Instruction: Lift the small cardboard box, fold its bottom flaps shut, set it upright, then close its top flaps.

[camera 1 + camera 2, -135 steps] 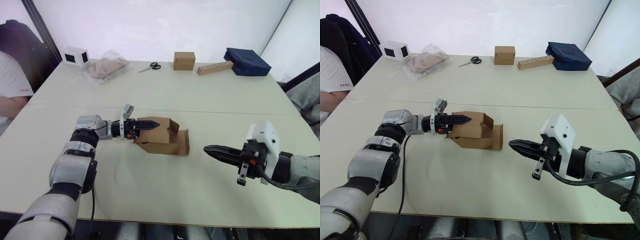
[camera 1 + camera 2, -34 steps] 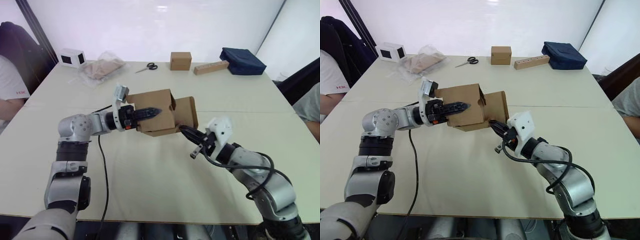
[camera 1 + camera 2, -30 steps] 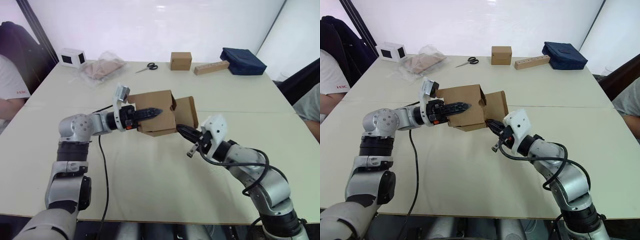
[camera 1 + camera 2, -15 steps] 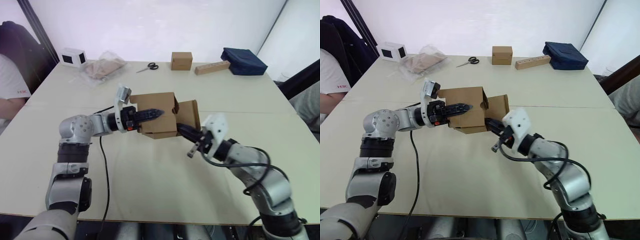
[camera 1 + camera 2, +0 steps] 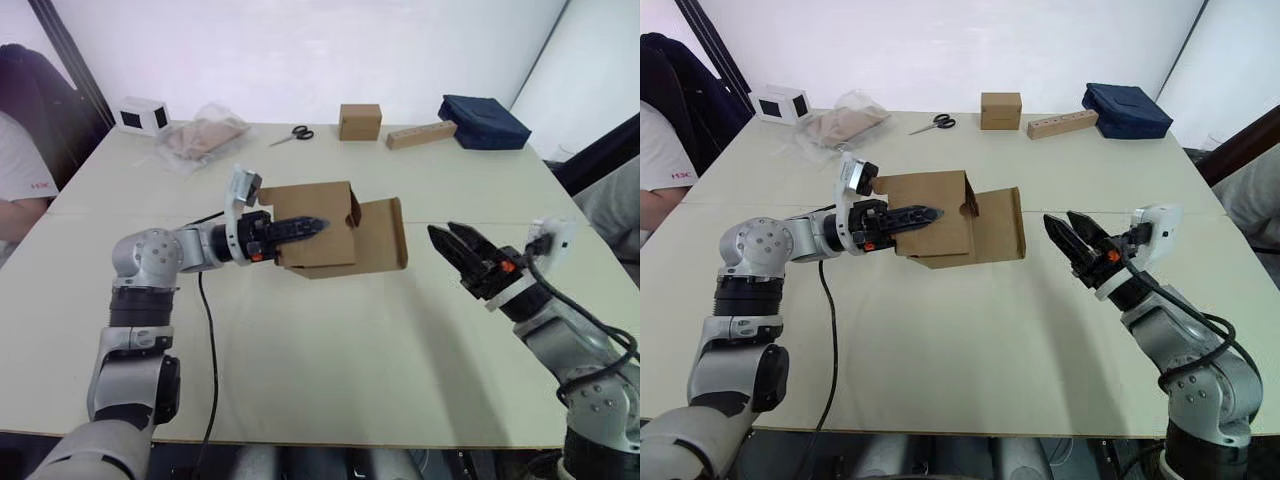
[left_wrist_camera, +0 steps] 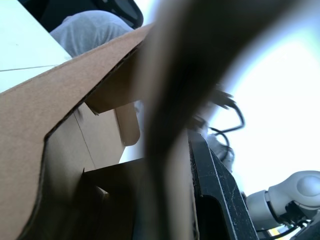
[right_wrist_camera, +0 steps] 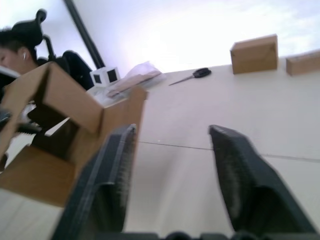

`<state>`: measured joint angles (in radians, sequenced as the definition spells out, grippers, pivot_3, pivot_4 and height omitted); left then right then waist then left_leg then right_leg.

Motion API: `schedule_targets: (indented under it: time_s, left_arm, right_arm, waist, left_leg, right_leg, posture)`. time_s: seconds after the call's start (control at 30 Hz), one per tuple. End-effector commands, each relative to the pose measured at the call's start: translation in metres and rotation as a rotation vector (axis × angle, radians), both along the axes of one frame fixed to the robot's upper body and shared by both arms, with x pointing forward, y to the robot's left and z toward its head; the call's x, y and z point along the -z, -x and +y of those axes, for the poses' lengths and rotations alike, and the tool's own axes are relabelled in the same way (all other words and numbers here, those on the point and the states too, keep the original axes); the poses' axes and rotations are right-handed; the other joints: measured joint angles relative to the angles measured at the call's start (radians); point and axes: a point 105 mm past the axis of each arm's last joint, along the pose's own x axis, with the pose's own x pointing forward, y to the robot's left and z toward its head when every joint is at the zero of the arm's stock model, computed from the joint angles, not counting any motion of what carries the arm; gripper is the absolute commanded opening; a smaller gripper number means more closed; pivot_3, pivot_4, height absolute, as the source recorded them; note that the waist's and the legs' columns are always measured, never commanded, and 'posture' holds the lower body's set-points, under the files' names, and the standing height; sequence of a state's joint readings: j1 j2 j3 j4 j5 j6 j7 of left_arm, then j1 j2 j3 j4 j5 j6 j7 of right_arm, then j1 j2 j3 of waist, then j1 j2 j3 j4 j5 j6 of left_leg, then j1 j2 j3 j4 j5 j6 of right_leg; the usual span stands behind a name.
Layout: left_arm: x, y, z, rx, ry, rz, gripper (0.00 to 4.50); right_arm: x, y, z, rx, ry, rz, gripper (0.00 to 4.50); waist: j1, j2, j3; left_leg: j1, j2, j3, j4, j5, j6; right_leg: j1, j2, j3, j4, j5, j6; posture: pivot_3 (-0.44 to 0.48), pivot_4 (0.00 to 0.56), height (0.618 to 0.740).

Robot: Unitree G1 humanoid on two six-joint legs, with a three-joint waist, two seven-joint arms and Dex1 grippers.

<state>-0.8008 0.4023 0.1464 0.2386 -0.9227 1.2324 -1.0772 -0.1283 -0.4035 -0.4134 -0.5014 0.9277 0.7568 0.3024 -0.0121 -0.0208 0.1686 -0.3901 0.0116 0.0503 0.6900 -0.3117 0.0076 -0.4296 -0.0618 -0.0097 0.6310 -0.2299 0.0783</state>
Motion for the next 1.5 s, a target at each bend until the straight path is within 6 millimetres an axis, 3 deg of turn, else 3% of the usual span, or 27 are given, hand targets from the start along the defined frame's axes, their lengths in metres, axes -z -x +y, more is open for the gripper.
schedule_targets:
  time_s: [0.03, 0.13, 0.2, 0.3, 0.43, 0.67, 1.13, 1.4, 1.5]
  left_arm:
    - [-0.019, 0.005, -0.003, 0.032, 0.031, -0.067, 0.00]
    - [-0.022, 0.007, -0.004, 0.044, 0.041, -0.071, 0.00]
    - [-0.023, 0.007, -0.005, 0.044, 0.045, -0.074, 0.00]
    - [-0.024, 0.006, -0.005, 0.036, 0.053, -0.071, 0.00]
    - [-0.024, 0.006, -0.004, 0.027, 0.052, -0.072, 0.00]
    - [-0.023, 0.007, -0.004, 0.022, 0.048, -0.066, 0.00]
    - [-0.020, 0.005, -0.005, 0.009, 0.050, -0.059, 0.00]
    - [-0.020, 0.005, -0.005, 0.004, 0.054, -0.059, 0.00]
    - [-0.020, 0.005, -0.005, 0.004, 0.054, -0.061, 0.00]
  right_arm:
    - [0.002, -0.008, 0.003, -0.003, -0.012, 0.009, 4.08]
    - [0.013, -0.022, 0.006, 0.039, -0.107, 0.064, 4.08]
    - [0.024, -0.022, 0.020, 0.003, -0.181, 0.114, 4.08]
    - [0.023, -0.016, 0.040, -0.072, -0.342, 0.151, 4.08]
    - [-0.007, 0.008, 0.074, -0.296, -0.444, 0.089, 4.08]
    - [-0.027, 0.021, 0.087, -0.388, -0.514, 0.076, 4.08]
    - [-0.040, 0.026, 0.085, -0.446, -0.633, 0.076, 4.08]
    - [-0.035, 0.027, 0.083, -0.423, -0.599, 0.092, 4.08]
    - [-0.034, 0.027, 0.082, -0.420, -0.600, 0.091, 3.50]
  waist:
    - [0.000, 0.000, 0.000]
    - [-0.002, 0.000, 0.000]
    - [-0.001, 0.000, 0.000]
    - [-0.001, 0.001, 0.000]
    - [-0.001, 0.001, 0.000]
    - [-0.001, 0.001, 0.000]
    - [-0.002, 0.001, 0.000]
    - [-0.001, 0.001, 0.000]
    - [-0.001, 0.001, 0.000]
  left_leg:
    - [0.000, 0.000, 0.000, 0.000, 0.000, 0.000]
    - [0.000, 0.000, 0.000, 0.000, 0.000, 0.000]
    - [0.000, 0.000, 0.000, 0.000, 0.000, 0.000]
    - [0.000, 0.001, 0.000, -0.001, 0.000, 0.000]
    - [-0.001, 0.000, 0.000, -0.002, 0.000, 0.000]
    - [-0.001, 0.000, 0.000, -0.002, 0.000, 0.000]
    - [-0.001, 0.000, 0.000, -0.003, 0.000, 0.000]
    - [-0.001, 0.000, 0.000, -0.003, 0.000, 0.000]
    - [-0.001, 0.000, 0.000, -0.003, 0.000, 0.000]
  right_leg:
    - [0.000, 0.000, 0.000, 0.000, 0.000, 0.000]
    - [0.000, 0.000, 0.000, 0.000, 0.000, 0.000]
    - [0.000, 0.000, 0.000, 0.000, 0.000, 0.000]
    - [-0.001, 0.000, 0.000, 0.000, 0.000, 0.000]
    - [-0.002, -0.001, 0.000, 0.000, 0.000, 0.001]
    - [-0.002, -0.001, 0.000, 0.000, 0.000, 0.000]
    - [-0.002, 0.000, 0.000, 0.000, 0.000, 0.000]
    - [-0.002, 0.000, 0.000, -0.001, 0.000, 0.000]
    - [-0.002, 0.000, 0.000, -0.001, 0.000, 0.000]
  posture:
    - [0.000, 0.150, 0.740]
    - [0.000, 0.150, 0.740]
    - [0.000, 0.150, 0.740]
    - [0.000, 0.150, 0.740]
    - [0.000, 0.150, 0.740]
    - [0.000, 0.150, 0.740]
    - [0.000, 0.150, 0.740]
    - [0.000, 0.150, 0.740]
    - [0.000, 0.150, 0.740]
